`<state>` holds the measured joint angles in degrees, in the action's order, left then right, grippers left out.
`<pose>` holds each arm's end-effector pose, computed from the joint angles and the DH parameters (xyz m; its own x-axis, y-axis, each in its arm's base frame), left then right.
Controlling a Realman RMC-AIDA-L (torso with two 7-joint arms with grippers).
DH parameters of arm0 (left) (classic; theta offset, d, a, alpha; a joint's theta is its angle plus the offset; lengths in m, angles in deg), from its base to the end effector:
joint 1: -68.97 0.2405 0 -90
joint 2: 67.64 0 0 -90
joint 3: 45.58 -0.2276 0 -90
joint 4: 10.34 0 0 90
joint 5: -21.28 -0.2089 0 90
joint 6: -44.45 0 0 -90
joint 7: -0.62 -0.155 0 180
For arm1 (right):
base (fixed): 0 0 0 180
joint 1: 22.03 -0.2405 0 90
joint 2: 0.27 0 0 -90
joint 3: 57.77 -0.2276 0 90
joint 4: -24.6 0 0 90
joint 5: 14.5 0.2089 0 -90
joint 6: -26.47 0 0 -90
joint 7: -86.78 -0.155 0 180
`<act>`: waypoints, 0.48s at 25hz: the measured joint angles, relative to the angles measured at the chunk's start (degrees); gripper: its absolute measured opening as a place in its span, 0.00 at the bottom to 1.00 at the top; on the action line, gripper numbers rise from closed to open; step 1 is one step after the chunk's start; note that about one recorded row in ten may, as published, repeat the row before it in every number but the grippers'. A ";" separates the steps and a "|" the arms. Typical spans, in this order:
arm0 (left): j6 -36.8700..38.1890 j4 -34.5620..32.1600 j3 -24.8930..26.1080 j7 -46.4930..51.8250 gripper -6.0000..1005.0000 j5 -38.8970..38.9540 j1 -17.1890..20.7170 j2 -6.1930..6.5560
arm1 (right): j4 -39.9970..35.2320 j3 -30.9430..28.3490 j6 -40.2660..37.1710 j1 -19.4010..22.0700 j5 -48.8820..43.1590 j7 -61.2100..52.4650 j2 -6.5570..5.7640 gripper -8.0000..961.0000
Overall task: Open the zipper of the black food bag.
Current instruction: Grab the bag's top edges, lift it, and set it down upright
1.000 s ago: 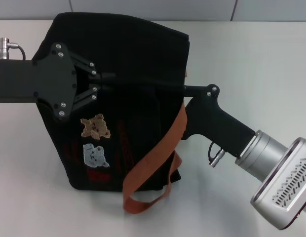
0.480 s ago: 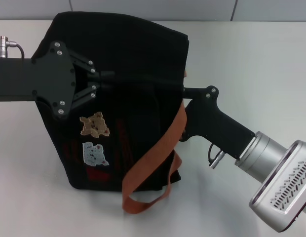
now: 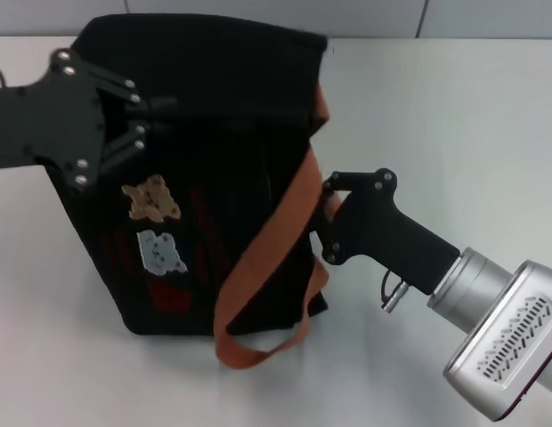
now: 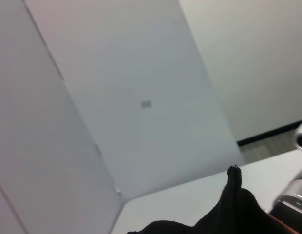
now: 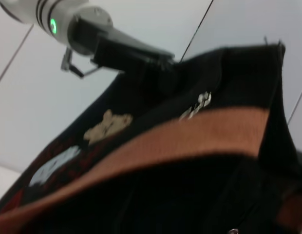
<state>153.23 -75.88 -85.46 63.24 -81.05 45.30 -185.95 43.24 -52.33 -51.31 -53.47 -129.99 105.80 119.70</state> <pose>-0.1855 0.2937 0.0959 0.8335 -0.3445 0.4320 -0.1554 -0.8964 -0.4150 0.1935 0.2624 -0.1083 0.7839 0.4394 -0.4387 -0.0397 -0.6697 -0.7416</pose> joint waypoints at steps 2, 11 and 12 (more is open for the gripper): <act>0.06 0.15 1.42 -0.10 0.08 0.12 0.27 0.01 | 0.00 -0.05 0.67 0.50 0.00 0.41 0.00 0.05; -0.04 0.57 7.61 -0.69 0.08 0.79 1.69 0.01 | -2.26 -0.12 1.29 4.59 0.00 0.56 0.00 0.08; -0.04 0.57 7.61 -0.69 0.08 0.79 1.69 0.01 | -2.53 -0.20 1.37 4.99 0.06 0.56 0.00 0.08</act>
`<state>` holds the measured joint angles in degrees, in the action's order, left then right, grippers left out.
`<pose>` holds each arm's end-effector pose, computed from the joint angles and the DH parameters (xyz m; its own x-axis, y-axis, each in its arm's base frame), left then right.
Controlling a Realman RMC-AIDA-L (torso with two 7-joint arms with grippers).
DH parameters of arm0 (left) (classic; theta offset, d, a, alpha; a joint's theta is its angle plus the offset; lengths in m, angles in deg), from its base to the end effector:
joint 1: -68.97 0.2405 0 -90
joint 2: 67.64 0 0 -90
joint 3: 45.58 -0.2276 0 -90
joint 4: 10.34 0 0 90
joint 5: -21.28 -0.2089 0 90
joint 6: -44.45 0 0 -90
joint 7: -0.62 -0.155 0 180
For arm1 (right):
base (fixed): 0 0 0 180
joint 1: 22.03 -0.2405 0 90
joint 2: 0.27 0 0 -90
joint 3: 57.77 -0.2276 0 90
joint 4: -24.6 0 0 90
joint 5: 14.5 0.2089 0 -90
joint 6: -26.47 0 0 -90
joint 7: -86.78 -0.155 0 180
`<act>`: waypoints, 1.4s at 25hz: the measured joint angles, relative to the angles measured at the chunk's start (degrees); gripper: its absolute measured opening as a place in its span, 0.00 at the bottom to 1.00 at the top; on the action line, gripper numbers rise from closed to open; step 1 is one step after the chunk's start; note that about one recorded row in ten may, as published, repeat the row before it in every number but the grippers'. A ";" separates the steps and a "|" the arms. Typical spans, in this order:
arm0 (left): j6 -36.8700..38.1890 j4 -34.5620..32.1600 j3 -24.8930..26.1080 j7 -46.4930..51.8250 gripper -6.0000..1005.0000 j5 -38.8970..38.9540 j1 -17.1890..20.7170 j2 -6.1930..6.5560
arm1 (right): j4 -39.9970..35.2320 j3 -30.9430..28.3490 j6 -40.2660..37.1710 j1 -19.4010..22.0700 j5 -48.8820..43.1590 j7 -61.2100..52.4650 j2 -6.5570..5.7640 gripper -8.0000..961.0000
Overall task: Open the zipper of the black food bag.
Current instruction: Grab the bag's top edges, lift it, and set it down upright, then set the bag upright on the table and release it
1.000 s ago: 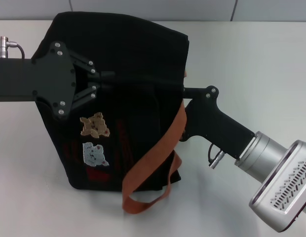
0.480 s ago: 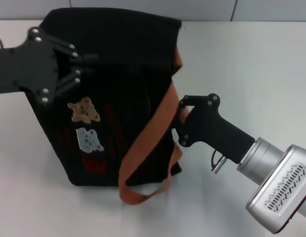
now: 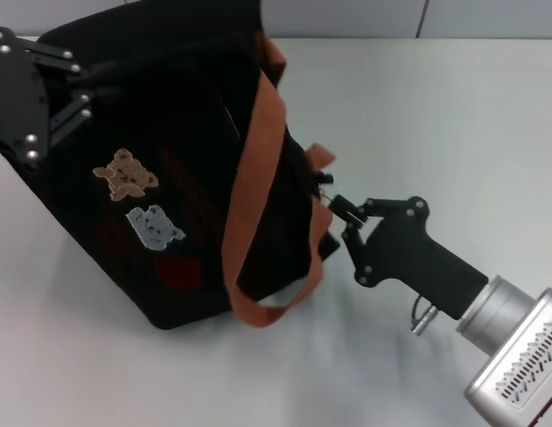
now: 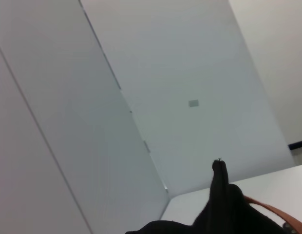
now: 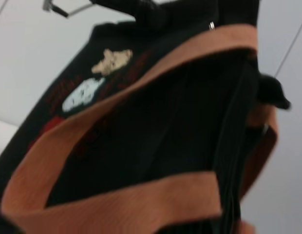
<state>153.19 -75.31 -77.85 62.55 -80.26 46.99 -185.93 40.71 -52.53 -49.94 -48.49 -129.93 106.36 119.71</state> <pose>-0.2059 0.2901 0.1186 0.8359 -0.3260 0.4415 -0.0560 -0.8509 -0.5223 0.2267 0.2509 -0.1051 0.8468 0.3722 -0.3800 -0.0570 -0.6468 -0.7605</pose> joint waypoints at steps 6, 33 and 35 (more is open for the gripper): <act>-0.12 0.14 0.56 -0.26 0.08 0.30 1.19 0.00 | -0.72 -0.07 0.32 1.12 0.48 -0.47 0.00 0.10; -6.99 51.39 20.66 -25.37 0.08 2.78 8.69 -0.35 | -3.06 -14.92 -9.82 2.68 0.64 -24.28 -0.18 0.51; -8.86 56.21 20.51 -29.60 0.08 2.70 7.56 -0.47 | -3.11 -14.93 -9.84 2.79 0.65 -24.37 -0.17 0.55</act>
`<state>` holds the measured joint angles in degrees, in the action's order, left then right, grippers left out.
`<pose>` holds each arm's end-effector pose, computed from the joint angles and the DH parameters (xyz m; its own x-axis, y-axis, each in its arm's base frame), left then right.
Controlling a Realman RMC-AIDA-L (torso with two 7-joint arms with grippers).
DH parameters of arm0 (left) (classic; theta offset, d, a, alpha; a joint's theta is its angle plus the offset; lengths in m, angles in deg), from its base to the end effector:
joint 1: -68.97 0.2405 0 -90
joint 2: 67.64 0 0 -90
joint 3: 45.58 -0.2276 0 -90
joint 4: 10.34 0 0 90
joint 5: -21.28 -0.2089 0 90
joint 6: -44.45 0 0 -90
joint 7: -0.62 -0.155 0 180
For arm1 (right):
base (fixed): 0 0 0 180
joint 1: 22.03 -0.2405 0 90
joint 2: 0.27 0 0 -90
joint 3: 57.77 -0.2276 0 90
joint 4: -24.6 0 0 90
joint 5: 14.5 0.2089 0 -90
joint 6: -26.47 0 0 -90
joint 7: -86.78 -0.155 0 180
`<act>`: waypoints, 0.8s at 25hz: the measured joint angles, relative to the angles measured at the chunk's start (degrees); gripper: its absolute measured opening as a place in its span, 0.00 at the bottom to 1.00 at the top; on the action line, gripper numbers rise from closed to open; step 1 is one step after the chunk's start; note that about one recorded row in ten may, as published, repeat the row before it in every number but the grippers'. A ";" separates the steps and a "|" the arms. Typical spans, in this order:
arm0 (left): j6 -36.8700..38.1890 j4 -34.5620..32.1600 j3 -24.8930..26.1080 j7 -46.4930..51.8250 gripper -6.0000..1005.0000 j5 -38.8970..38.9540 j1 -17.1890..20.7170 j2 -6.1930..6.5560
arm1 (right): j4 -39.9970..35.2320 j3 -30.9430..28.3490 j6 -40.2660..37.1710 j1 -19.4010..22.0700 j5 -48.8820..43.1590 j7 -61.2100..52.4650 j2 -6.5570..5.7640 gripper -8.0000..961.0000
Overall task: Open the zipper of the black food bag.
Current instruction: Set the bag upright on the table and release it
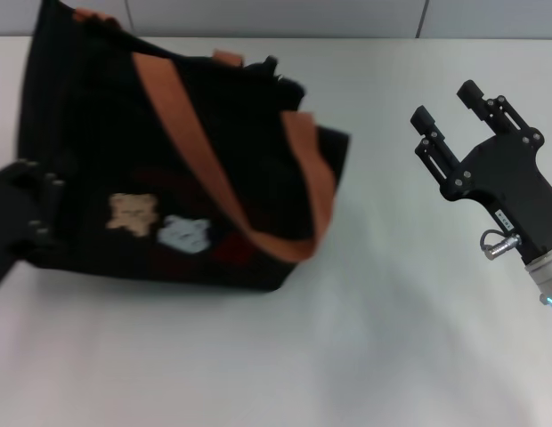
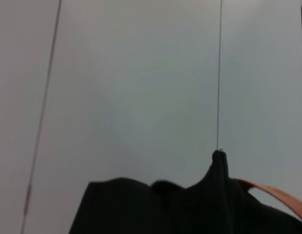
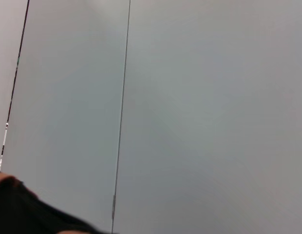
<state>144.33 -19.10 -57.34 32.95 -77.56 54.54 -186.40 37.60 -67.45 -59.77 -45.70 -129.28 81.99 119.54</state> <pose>-0.2999 0.2307 0.0195 0.5797 -0.1231 0.8055 0.6226 -0.5708 -0.5353 0.2360 0.2752 -0.0472 0.6515 0.2338 -0.7217 -0.5416 -0.5228 -0.6583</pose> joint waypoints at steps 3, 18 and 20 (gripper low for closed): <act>-4.91 7.07 0.05 -6.89 0.08 -0.01 -2.42 -0.22 | 0.01 -0.02 -0.04 0.31 -0.01 -0.03 0.02 0.61; -14.58 11.05 0.70 -1.06 0.10 -2.90 -10.11 0.11 | -2.10 -8.30 -6.81 5.63 0.24 -12.11 -0.23 0.65; -12.51 8.92 0.53 -0.04 0.15 -3.75 -9.33 0.18 | -2.79 -8.01 -7.51 5.80 -0.08 -13.74 -0.44 0.68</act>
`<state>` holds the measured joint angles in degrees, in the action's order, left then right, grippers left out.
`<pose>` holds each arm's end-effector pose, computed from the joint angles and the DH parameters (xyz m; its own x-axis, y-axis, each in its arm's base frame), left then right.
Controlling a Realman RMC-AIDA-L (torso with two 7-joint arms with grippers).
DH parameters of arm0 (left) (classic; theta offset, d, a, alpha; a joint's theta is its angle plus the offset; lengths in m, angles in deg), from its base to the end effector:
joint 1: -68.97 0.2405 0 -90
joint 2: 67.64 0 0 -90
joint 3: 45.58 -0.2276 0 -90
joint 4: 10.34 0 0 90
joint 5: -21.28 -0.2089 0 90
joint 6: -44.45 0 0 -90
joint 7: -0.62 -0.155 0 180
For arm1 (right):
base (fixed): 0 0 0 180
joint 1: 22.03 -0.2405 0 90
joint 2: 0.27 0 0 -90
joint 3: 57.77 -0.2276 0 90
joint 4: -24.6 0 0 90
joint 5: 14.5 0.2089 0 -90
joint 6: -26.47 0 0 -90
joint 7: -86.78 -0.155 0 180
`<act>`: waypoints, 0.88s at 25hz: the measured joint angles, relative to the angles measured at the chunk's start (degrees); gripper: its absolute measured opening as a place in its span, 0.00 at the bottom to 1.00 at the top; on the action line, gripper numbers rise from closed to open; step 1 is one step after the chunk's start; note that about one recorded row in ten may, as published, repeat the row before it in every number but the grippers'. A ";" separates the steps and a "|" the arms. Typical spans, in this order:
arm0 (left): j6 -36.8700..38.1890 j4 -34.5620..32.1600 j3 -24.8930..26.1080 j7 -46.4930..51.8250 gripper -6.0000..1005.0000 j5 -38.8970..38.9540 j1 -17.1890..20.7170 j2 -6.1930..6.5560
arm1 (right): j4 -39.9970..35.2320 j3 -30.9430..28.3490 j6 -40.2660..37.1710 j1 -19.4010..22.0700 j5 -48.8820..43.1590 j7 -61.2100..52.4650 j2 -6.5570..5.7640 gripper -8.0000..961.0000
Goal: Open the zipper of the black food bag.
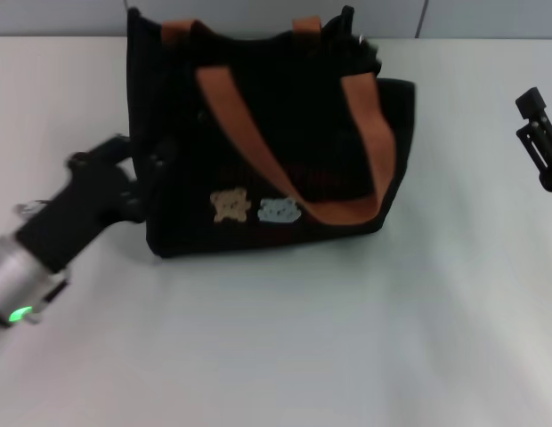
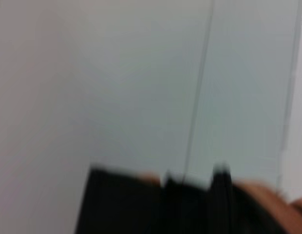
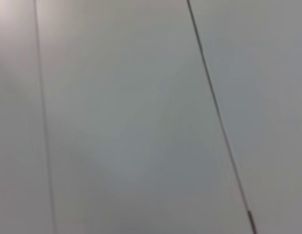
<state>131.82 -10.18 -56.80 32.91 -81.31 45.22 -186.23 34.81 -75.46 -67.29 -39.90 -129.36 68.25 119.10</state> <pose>-0.2718 0.2742 -0.0271 0.5707 0.0238 0.8208 0.6449 -0.6318 -0.4300 0.2669 0.2582 -0.0066 0.4810 0.2302 -0.8460 -0.7418 -0.4075 -0.5326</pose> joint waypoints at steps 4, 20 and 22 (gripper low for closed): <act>12.16 -12.83 -0.13 9.28 0.28 -4.11 3.91 0.48 | -7.24 0.52 -5.51 -1.14 -7.63 -7.57 -0.08 0.73; 26.60 -25.95 -17.05 18.17 0.79 -15.65 6.07 5.64 | -23.01 20.83 -18.00 -12.75 -28.29 -22.41 -0.39 0.81; 26.60 -25.98 -17.16 18.18 0.82 -15.67 6.03 5.33 | -22.57 21.46 -17.20 -13.55 -28.33 -23.12 -0.27 0.82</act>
<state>158.41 -36.16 -73.96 51.09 -96.99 51.25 -180.89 12.24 -54.00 -84.48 -53.45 -157.69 45.13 118.83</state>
